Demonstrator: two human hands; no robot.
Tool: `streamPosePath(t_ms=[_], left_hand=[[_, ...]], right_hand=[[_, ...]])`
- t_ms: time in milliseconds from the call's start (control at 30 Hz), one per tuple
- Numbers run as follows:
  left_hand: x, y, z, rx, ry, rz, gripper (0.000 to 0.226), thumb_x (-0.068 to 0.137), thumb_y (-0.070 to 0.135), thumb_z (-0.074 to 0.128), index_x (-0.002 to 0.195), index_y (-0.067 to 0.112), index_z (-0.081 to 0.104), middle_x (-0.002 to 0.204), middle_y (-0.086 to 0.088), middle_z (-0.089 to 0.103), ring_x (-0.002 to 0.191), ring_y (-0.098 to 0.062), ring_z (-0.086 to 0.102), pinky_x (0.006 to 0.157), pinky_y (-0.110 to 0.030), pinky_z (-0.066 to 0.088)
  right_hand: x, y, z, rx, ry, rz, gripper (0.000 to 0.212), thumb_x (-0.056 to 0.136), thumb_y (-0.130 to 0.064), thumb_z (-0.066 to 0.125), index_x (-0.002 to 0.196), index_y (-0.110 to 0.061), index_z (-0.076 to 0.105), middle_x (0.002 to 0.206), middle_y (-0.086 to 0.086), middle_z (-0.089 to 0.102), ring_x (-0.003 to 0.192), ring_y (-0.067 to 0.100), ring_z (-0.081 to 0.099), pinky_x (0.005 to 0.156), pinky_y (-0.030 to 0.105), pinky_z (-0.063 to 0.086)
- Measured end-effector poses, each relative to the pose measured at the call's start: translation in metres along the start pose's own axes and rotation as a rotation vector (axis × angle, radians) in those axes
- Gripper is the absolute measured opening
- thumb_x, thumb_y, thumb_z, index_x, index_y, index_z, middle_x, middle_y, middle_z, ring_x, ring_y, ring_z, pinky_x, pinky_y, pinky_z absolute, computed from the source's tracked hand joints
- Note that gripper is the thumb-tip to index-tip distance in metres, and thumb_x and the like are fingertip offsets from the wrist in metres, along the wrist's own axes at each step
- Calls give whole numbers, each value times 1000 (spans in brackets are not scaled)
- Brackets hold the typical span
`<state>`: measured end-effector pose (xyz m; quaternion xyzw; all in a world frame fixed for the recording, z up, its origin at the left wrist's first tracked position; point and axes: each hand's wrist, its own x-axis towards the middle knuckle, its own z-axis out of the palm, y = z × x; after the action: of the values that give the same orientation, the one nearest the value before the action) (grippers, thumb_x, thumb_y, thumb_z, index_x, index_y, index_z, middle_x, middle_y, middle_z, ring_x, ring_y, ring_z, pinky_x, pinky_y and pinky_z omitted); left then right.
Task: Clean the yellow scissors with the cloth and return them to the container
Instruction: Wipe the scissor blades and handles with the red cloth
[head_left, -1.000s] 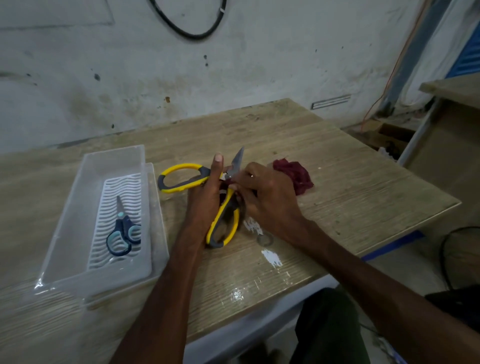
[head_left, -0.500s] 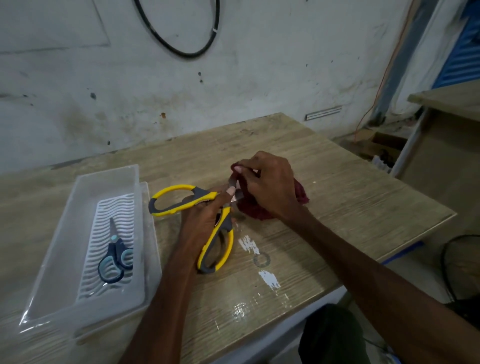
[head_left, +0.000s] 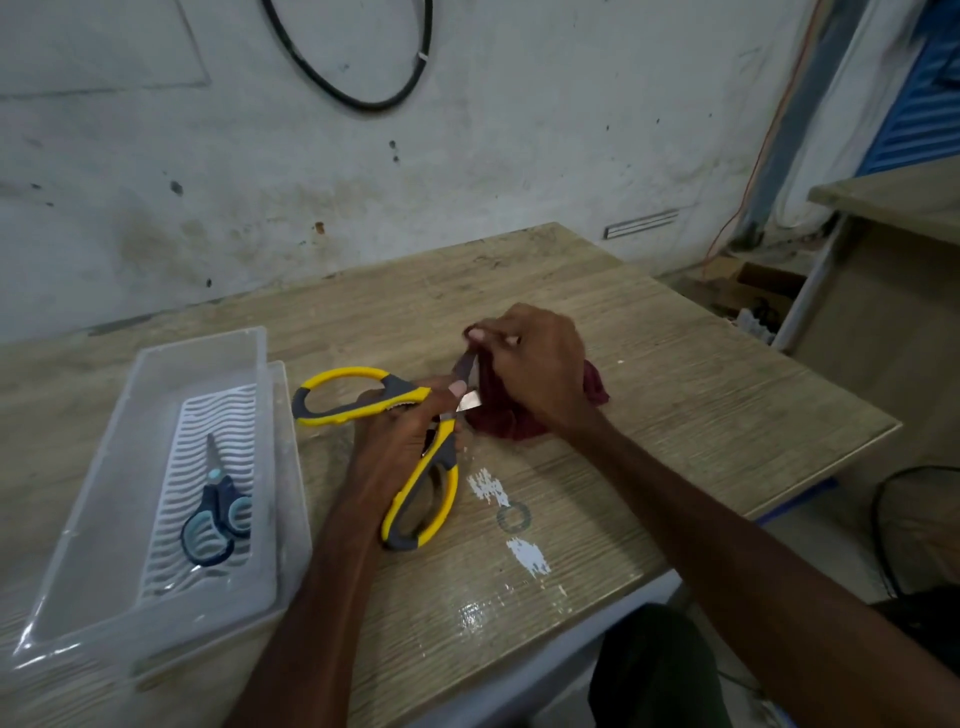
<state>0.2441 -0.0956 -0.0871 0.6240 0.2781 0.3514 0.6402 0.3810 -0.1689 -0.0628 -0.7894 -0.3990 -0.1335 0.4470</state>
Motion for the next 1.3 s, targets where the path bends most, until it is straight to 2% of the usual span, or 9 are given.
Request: streamPosePath(t_ms=[100,233,433,567,700,833,967,1133,1300], left_hand=[[-1,2,1,-18,-51,-64,17,87,26,72,77,13,73,55,-6,65,49,-16,60,53,-30,49],[6,-2,-3,-62,-10,-24,48,65,48,82,80,3,74,69,-31,60,63,-34,58,67,-48,51],[7,-7,-6,-150,-49,-75,29,78,30,80,91,4,76,83,-22,72,61,-31,66,60,-34,52],[5,-5,-4,-126,1,-72,15,81,21,78,80,6,75,60,-16,64,47,-24,61,48,-29,49],[10,-7,-6,-116,-22,-110,12,77,26,80,74,14,77,59,-16,62,46,-22,59,52,-29,47],[6,-7,-5,-169,-24,-90,14,76,23,80,75,10,75,61,-13,65,49,-23,60,53,-30,50],[2,-2,-5,-115,-63,-86,7,84,18,72,83,12,75,58,-4,66,50,-16,62,52,-27,50],[11,0,-11,-42,-151,-140,16,82,28,70,68,24,77,59,-2,65,51,-16,60,58,-32,48],[6,-7,-12,-63,-184,-137,12,84,23,70,76,25,79,65,0,68,57,-16,63,58,-30,51]], right_hand=[[15,18,-5,34,-74,148,15,82,-30,71,94,-23,77,91,-2,76,87,12,69,64,12,41],[14,7,-26,293,107,257,15,82,-25,72,95,-19,76,91,-6,75,81,-2,65,76,15,51],[-15,-20,-15,208,-97,-237,13,80,-15,73,92,-16,77,78,7,69,72,16,65,66,31,51],[-4,-8,-5,191,-7,-167,10,80,-12,72,88,-12,78,73,8,69,67,17,64,63,34,50],[0,-4,-2,104,71,-140,12,80,-11,71,89,-9,78,71,9,68,65,19,63,62,32,48],[-27,-16,-5,193,-14,-268,8,77,-2,71,81,-5,77,69,9,67,66,12,60,61,16,45],[-3,-8,-7,95,26,-202,7,78,-6,70,77,-6,77,63,13,64,56,25,61,54,36,50],[-14,-21,-10,54,-14,-374,10,79,-9,66,75,-6,75,66,11,62,59,28,60,51,37,47],[-11,-17,-18,-247,32,-401,17,81,-23,60,69,-22,73,67,-3,64,70,26,56,68,41,32]])
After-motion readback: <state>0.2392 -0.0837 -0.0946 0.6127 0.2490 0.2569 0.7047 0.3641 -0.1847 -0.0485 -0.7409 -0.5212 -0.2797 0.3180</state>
